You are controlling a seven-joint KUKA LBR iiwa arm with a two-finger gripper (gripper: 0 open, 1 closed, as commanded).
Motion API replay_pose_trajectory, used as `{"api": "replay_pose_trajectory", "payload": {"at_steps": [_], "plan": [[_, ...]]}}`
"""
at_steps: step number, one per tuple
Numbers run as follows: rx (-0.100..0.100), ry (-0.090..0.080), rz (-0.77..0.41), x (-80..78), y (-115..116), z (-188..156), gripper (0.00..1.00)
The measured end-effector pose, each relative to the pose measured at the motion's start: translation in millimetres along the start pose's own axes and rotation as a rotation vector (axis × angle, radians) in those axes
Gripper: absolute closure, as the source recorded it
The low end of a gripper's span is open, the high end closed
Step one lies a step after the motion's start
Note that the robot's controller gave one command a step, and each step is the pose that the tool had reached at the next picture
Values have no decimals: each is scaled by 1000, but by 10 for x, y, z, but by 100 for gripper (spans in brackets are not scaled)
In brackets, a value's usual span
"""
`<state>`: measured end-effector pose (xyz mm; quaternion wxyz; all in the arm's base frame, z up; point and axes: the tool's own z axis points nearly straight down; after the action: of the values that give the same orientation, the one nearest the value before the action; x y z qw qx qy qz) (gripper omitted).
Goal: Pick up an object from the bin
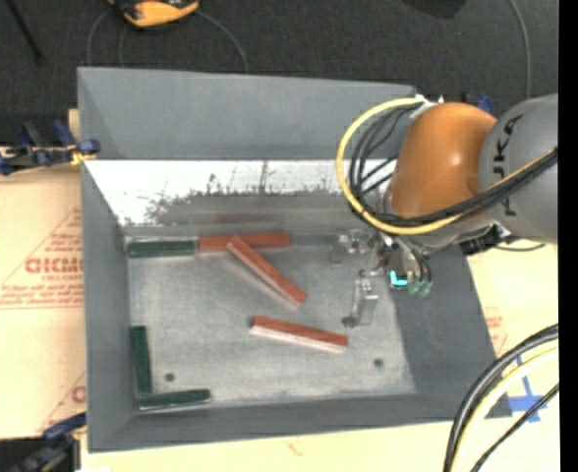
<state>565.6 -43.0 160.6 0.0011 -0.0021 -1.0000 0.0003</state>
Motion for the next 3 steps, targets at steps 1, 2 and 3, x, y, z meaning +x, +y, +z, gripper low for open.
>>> {"api": "replay_pose_trajectory", "payload": {"at_steps": [1, 2, 3], "plan": [[1, -7, -1, -17, -1, -30, 0], [-1, -13, 46, 62, 6, 106, 0], [-1, -11, 122, 53, 206, 710, 0]]}}
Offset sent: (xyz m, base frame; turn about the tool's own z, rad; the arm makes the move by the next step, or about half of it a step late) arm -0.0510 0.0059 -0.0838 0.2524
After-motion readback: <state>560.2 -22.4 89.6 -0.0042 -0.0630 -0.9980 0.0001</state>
